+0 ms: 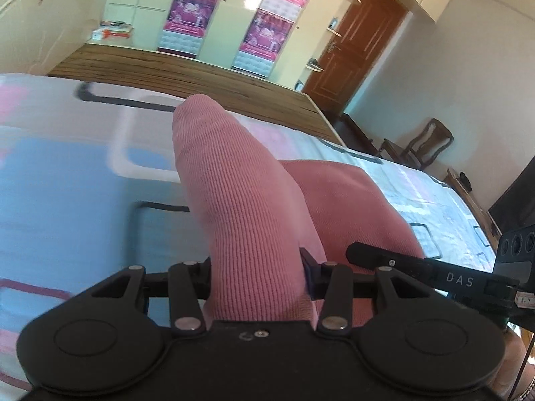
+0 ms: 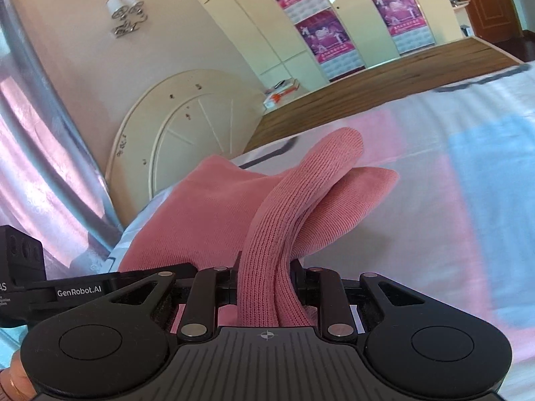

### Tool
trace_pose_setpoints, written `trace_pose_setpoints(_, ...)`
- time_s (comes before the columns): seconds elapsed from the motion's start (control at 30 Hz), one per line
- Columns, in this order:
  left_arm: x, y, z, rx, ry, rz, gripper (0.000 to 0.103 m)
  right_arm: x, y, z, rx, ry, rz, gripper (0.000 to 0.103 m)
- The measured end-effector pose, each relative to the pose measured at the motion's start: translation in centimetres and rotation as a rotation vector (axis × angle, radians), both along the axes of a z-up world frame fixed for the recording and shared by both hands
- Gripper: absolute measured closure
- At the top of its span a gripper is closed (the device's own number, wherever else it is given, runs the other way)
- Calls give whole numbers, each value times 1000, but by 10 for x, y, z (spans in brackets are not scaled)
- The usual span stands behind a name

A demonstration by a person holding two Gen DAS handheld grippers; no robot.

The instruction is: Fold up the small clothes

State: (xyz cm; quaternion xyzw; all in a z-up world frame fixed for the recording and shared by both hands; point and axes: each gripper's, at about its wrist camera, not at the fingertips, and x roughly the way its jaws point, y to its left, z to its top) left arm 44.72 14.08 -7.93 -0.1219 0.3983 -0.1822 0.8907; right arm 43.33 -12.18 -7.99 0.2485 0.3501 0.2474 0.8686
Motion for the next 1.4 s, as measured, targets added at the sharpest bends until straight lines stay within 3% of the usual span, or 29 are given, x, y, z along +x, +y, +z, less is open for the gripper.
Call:
trace_pose_setpoints(0.23,10,97,5,58,-18,27,60,20,110,-13,9,2,33,81)
trace_pose_setpoints(0.5,22,148,-19,101,-9,48,60,41,181,-35,-43,14,54,81)
trace_pose_setpoints(0.67,29,165,-54,134,60,62,53,45,193,-63,-100,80,54,80)
trace_pose_setpoints(0.73,25,169,-58,135,52,78,39,42,188,-70,-116,91,40,80)
trace_pose_setpoints(0.87,24,169,-54,182,41,82,30,43,174,-74,-125,115,-9,76)
trace_pose_setpoints(1.0,17,170,-43,210,6,103,30,44,163,-66,-115,117,-34,75)
trace_pose_setpoints(1.13,22,166,-23,211,-57,110,26,58,159,-63,-82,147,-57,57)
trace_pose_setpoints(1.4,64,170,-30,213,-49,165,26,105,164,-73,-16,215,-106,55)
